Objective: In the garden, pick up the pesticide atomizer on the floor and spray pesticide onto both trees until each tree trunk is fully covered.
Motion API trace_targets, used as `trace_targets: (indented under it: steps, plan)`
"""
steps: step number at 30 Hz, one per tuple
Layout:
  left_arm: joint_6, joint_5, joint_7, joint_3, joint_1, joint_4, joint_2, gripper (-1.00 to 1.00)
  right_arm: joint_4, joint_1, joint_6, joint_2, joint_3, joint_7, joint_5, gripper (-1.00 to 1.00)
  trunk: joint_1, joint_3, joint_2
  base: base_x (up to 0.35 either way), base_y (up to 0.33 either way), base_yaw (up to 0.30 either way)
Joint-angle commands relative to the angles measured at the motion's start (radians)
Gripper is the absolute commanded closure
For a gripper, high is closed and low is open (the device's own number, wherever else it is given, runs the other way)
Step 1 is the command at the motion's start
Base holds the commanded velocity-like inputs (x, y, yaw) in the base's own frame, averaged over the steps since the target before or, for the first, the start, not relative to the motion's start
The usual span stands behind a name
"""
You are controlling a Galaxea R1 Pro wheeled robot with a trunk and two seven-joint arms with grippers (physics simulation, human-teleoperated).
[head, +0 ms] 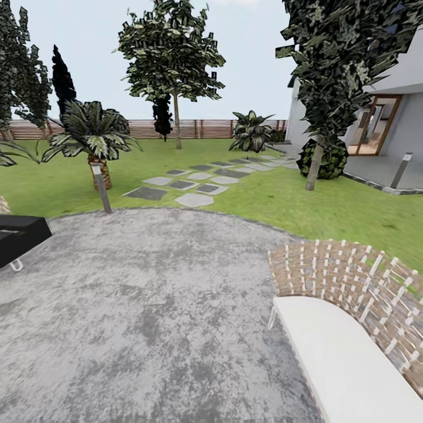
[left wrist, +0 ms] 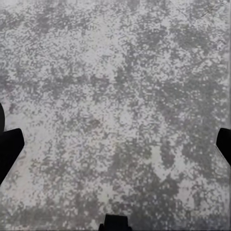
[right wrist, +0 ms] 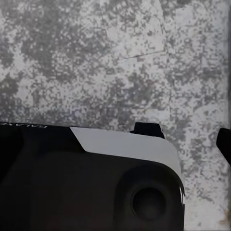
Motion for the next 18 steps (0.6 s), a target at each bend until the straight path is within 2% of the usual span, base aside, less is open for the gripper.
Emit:
trace_targets:
  steps: [1, 18]
  plan:
    - [0.0, 0.0, 0.0, 0.0, 0.0, 0.0, 0.0, -1.0, 0.0, 0.0, 0.0, 0.0, 0.0, 0.0, 0.0, -1.0, 0.0, 0.0, 0.0, 0.35, -0.039, 0.0]
    - [0.0, 0.0, 0.0, 0.0, 0.0, 0.0, 0.0, -1.0, 0.0, 0.0, 0.0, 0.0, 0.0, 0.0, 0.0, -1.0, 0.0, 0.0, 0.0, 0.35, -0.006, 0.0]
